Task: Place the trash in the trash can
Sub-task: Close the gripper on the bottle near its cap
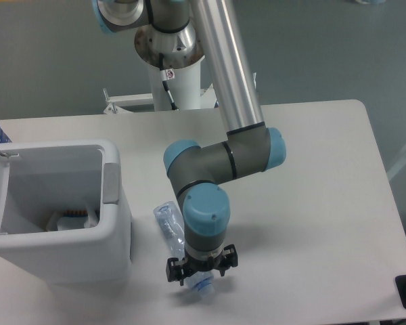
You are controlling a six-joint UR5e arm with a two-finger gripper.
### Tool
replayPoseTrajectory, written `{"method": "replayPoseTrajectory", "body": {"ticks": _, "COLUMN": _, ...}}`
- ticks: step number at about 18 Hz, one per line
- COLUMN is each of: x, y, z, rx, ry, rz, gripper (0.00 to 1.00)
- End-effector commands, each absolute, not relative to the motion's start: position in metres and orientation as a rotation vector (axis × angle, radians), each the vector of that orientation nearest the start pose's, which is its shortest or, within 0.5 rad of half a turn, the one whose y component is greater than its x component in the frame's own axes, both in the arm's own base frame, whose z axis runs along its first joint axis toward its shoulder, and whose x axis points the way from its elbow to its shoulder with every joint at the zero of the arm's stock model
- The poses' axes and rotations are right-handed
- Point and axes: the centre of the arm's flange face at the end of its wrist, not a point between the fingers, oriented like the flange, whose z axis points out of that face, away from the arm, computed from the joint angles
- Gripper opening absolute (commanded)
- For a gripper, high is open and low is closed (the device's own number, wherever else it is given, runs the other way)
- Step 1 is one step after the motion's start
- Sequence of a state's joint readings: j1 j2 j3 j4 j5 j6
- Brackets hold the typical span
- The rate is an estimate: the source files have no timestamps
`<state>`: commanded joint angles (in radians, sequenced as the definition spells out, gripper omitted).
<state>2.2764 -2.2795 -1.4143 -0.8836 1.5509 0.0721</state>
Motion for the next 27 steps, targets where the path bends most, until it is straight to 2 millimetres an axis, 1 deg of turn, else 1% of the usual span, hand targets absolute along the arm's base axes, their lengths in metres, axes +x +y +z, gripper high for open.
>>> {"method": "replayPoseTrajectory", "body": {"ticks": 3, "x": -0.364, "y": 0.638, "z": 0.19, "rx": -2.862, "ry": -0.952, "rz": 0.06, "gripper": 1.0}}
{"method": "replayPoseTrajectory", "body": {"ticks": 4, "x": -0.364, "y": 0.638, "z": 0.19, "rx": -2.863, "ry": -0.955, "rz": 0.062, "gripper": 0.97}}
{"method": "replayPoseTrajectory", "body": {"ticks": 5, "x": -0.365, "y": 0.638, "z": 0.19, "rx": -2.863, "ry": -0.957, "rz": 0.064, "gripper": 0.92}}
{"method": "replayPoseTrajectory", "body": {"ticks": 6, "x": -0.365, "y": 0.638, "z": 0.191, "rx": -2.861, "ry": -0.959, "rz": 0.064, "gripper": 0.83}}
{"method": "replayPoseTrajectory", "body": {"ticks": 8, "x": -0.365, "y": 0.638, "z": 0.192, "rx": -2.861, "ry": -0.957, "rz": 0.07, "gripper": 0.71}}
{"method": "replayPoseTrajectory", "body": {"ticks": 12, "x": -0.363, "y": 0.636, "z": 0.196, "rx": -2.859, "ry": -0.954, "rz": 0.071, "gripper": 0.64}}
{"method": "replayPoseTrajectory", "body": {"ticks": 19, "x": -0.365, "y": 0.635, "z": 0.198, "rx": -2.865, "ry": -0.953, "rz": 0.101, "gripper": 0.64}}
{"method": "replayPoseTrajectory", "body": {"ticks": 22, "x": -0.365, "y": 0.634, "z": 0.213, "rx": -2.85, "ry": -0.937, "rz": 0.115, "gripper": 0.65}}
{"method": "replayPoseTrajectory", "body": {"ticks": 23, "x": -0.365, "y": 0.633, "z": 0.222, "rx": -2.841, "ry": -0.931, "rz": 0.119, "gripper": 0.65}}
{"method": "replayPoseTrajectory", "body": {"ticks": 25, "x": -0.375, "y": 0.625, "z": 0.243, "rx": -2.819, "ry": -0.923, "rz": 0.123, "gripper": 0.64}}
{"method": "replayPoseTrajectory", "body": {"ticks": 26, "x": -0.382, "y": 0.62, "z": 0.25, "rx": -2.812, "ry": -0.918, "rz": 0.132, "gripper": 0.64}}
{"method": "replayPoseTrajectory", "body": {"ticks": 27, "x": -0.384, "y": 0.62, "z": 0.252, "rx": -2.811, "ry": -0.908, "rz": 0.134, "gripper": 0.64}}
